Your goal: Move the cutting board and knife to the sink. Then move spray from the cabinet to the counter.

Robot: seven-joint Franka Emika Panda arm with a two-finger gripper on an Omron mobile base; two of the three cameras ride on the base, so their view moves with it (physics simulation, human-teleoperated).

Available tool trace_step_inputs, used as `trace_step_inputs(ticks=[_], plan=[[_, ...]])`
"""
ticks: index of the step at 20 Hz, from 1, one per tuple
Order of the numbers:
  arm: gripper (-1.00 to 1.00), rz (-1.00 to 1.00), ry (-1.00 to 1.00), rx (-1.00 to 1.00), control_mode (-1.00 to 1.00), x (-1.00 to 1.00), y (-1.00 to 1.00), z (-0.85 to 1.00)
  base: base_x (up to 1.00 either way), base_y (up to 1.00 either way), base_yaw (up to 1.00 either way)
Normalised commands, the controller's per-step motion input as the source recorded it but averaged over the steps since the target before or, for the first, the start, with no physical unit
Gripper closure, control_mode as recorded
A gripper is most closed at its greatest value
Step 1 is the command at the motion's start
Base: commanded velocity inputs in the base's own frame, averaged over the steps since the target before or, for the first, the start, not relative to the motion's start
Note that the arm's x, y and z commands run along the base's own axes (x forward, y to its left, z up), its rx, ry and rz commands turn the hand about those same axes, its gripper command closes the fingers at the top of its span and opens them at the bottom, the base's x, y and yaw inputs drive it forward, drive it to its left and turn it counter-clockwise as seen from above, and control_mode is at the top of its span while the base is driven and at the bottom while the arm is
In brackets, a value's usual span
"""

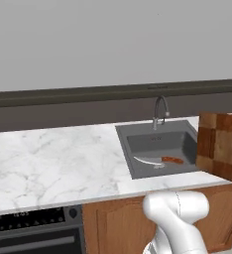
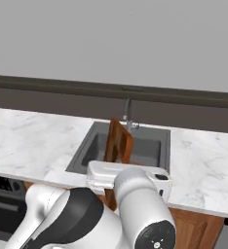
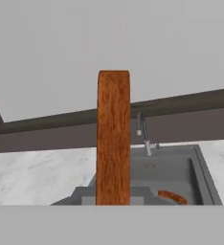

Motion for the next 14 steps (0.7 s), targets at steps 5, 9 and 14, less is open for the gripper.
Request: trace_step_inputs(ticks=[5, 9, 14], plan=[[1.0, 0.0, 0.0, 0.0, 1.0, 0.0, 0.0, 0.0, 0.76, 0.13, 0.0], [1.0, 0.0, 0.0, 0.0, 1.0, 0.0, 0.0, 0.0, 0.98, 0.01, 0.0], [1.0, 0.0, 0.0, 0.0, 1.0, 0.0, 0.0, 0.0, 0.65, 0.0, 0.0]])
